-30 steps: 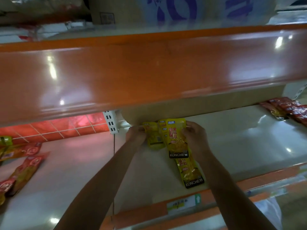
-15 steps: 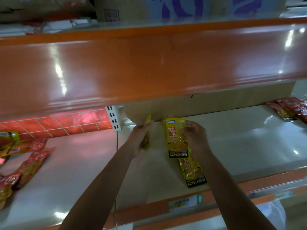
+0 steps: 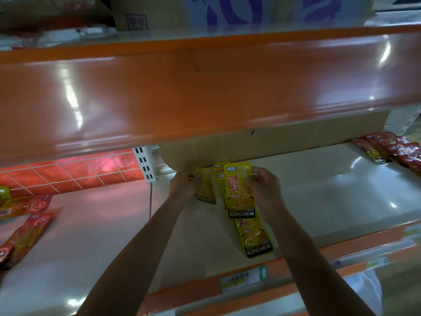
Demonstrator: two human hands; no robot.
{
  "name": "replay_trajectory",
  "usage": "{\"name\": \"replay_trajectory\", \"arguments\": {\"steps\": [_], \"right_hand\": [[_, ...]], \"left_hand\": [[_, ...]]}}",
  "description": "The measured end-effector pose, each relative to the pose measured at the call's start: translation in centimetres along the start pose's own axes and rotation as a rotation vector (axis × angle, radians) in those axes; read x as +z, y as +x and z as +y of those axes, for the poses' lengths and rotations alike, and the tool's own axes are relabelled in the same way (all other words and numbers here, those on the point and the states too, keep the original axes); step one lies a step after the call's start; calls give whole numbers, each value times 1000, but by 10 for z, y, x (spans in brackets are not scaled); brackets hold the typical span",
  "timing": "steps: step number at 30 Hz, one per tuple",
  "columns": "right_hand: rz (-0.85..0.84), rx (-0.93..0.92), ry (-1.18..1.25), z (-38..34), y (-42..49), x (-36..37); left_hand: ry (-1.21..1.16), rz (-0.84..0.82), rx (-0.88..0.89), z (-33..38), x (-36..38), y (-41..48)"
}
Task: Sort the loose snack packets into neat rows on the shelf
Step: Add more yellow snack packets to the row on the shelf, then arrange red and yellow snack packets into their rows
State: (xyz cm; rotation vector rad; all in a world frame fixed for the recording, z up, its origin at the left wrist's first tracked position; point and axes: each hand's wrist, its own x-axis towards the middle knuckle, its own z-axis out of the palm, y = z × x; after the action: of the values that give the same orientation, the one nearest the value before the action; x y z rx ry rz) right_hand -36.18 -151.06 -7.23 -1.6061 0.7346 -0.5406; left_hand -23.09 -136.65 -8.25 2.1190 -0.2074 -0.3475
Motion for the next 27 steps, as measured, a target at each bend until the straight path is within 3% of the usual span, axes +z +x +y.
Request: {"name": "replay_trajectory", "arguments": {"steps": [20,22,24,27], "right_hand": [[-3,3,-26,-3,7,-5],[-7,-2,-18,-4,8,-3],[-14,-11,-20,-7,9,1],[-25,-28,-29,-12,10,11]], "left_hand": [[241,123,-9,1,10,17],[286,172,57,-1,9,14],[245,190,131,2,8,4],[-82,-23,113,12,5,-17]]}}
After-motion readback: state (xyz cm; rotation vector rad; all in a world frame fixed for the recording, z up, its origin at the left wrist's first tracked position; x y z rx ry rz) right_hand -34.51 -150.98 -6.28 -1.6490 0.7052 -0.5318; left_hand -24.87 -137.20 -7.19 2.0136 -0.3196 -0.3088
